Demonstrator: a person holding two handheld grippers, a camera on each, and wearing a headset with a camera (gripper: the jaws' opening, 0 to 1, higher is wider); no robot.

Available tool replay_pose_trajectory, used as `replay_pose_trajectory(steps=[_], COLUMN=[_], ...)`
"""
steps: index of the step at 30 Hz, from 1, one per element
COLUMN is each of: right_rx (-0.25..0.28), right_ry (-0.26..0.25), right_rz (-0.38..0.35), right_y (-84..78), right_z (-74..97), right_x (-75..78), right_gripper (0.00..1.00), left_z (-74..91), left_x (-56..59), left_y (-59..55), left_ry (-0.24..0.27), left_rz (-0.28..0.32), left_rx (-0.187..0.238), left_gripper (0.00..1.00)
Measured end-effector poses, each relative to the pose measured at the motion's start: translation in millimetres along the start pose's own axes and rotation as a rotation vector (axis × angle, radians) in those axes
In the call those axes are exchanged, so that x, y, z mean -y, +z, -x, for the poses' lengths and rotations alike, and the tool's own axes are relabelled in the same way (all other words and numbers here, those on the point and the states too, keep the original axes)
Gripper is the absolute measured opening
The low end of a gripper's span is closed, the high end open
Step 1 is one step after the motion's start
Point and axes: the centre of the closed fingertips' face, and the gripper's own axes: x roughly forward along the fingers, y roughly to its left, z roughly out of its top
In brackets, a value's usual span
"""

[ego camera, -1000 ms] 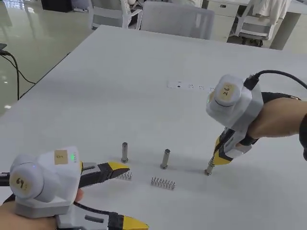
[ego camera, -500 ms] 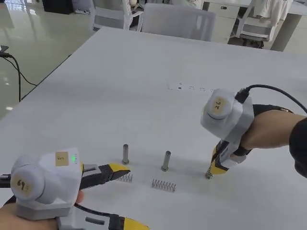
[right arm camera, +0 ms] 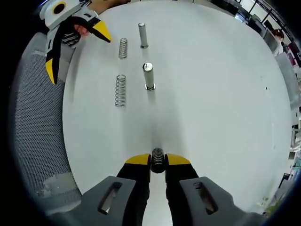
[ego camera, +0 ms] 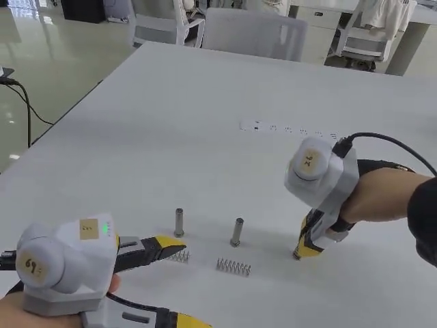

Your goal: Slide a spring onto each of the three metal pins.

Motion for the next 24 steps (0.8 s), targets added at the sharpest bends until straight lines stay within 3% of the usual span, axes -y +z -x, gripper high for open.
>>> replay_pose_trajectory(steps=[9, 24], right_rx=[0.036, 0.091], right_ry=[-0.006, -0.034], right_rz=[0.005, 0.044], right_y=[4.2, 28.2], right_z=[0.0, 15.0], right_x=[-1.6, -6.7], right_gripper=[0.2, 0.22], left_z=[-0.2, -1.9], left_x=[0.9, 1.2], left_y=[0.0, -0.2], left_ry=[0.0, -0.003], left_rz=[-0.001, -0.004], left_rx=[-0.002, -0.005], left_gripper=[0.68, 0.68])
